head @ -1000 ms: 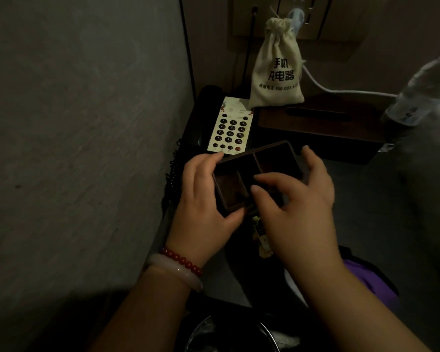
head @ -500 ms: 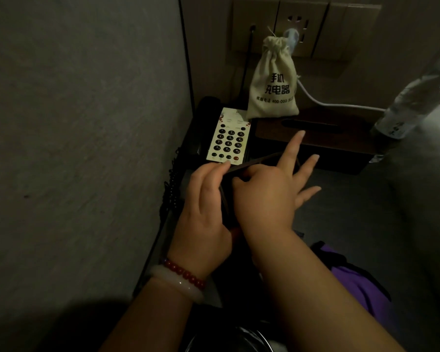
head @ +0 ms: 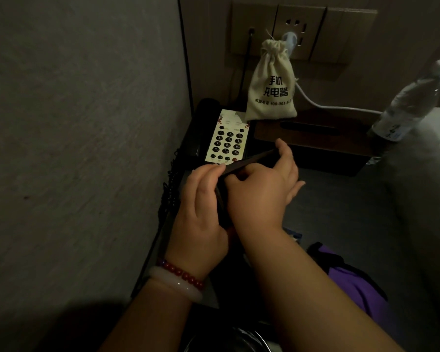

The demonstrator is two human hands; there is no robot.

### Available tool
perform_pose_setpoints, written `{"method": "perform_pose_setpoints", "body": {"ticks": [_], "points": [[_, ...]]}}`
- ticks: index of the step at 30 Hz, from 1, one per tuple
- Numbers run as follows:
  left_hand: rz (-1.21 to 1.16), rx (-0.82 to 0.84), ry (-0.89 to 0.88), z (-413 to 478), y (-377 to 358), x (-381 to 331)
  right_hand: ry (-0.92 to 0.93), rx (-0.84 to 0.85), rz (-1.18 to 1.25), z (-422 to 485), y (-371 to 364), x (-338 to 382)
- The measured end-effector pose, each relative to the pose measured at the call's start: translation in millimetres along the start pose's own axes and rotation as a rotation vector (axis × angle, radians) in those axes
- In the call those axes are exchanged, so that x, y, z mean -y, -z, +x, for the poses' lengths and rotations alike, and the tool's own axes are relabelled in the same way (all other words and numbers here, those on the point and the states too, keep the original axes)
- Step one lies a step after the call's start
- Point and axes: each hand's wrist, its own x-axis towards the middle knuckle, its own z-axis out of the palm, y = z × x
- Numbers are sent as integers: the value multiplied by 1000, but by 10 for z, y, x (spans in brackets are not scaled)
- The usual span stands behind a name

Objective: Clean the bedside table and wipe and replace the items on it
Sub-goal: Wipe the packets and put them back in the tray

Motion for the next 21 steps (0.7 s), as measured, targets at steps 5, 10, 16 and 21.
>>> {"method": "perform_pose_setpoints", "body": {"ticks": [5,10,16,21], "points": [[-116,-74,243,65,32,11,-71,-42,343,-45,248,-25],[-212,-87,331,93,57,38,-62,-29,413,-68,460,-50],[-199,-74,324,96,66,35,-41,-1,446,-114,517,-49],[-123,-44,314,69,61,77,14,26,448,-203,649,-87]]}}
